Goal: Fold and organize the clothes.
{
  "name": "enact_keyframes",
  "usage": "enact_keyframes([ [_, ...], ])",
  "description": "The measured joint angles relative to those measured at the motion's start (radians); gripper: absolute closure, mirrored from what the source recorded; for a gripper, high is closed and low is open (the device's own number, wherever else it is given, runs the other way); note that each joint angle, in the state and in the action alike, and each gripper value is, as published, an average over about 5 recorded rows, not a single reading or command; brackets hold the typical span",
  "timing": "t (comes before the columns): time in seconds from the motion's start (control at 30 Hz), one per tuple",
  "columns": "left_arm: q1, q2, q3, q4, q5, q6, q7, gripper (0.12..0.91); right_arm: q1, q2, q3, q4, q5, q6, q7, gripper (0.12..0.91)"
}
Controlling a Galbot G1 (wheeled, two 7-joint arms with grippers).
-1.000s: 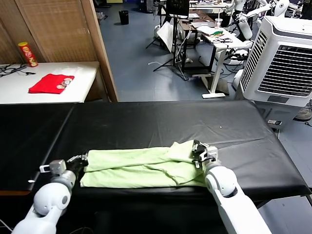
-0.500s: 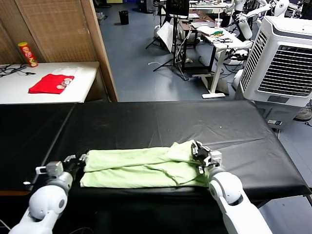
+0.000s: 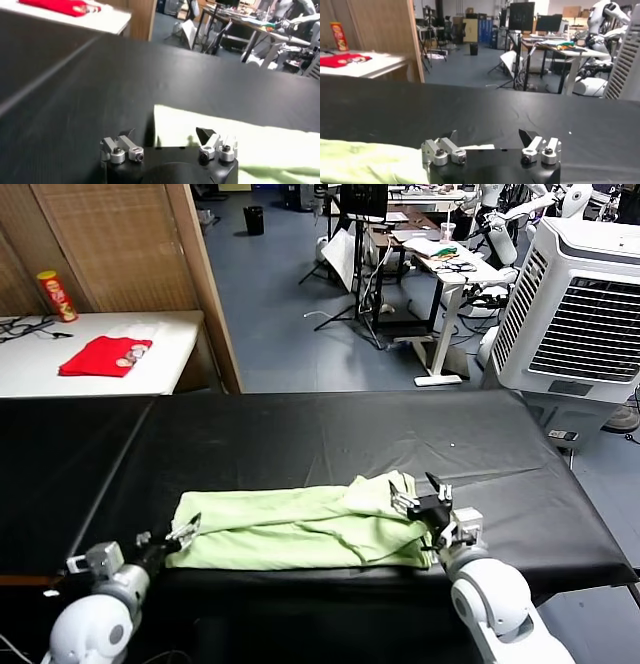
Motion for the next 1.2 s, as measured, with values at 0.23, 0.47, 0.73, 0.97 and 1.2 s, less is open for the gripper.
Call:
enact_keyframes([
  [0.23, 0.027, -0.035, 0.001, -0.016, 0.007, -0.003, 0.006, 0.617, -0.001, 0.001, -0.001, 0.012, -0.001, 0.001, -0.006, 0.227],
  [0.47, 0.024, -0.041, 0.004, -0.032, 0.05, -0.002, 0.013, 0.875, 0.004, 0.008, -0.003, 0.01, -0.01, 0.003, -0.008, 0.227],
  [0.73, -0.001, 0.008, -0.035, 0.016, 0.301, -0.084, 0.033, 0.879, 0.004, 0.023, -0.004, 0.012, -0.015, 0.004, -0.008, 0.227],
  [0.97, 0.008, 0.135, -0.116, 0.083, 0.444, -0.102, 0.026, 0.879, -0.002, 0.039, -0.01, 0.009, -0.026, 0.006, -0.007, 0.227],
  [1.2, 0.017, 0.133, -0.078, -0.021, 0.396, -0.013, -0.018, 0.879, -0.018, 0.048, -0.008, 0.009, -0.054, 0.011, -0.008, 0.227],
])
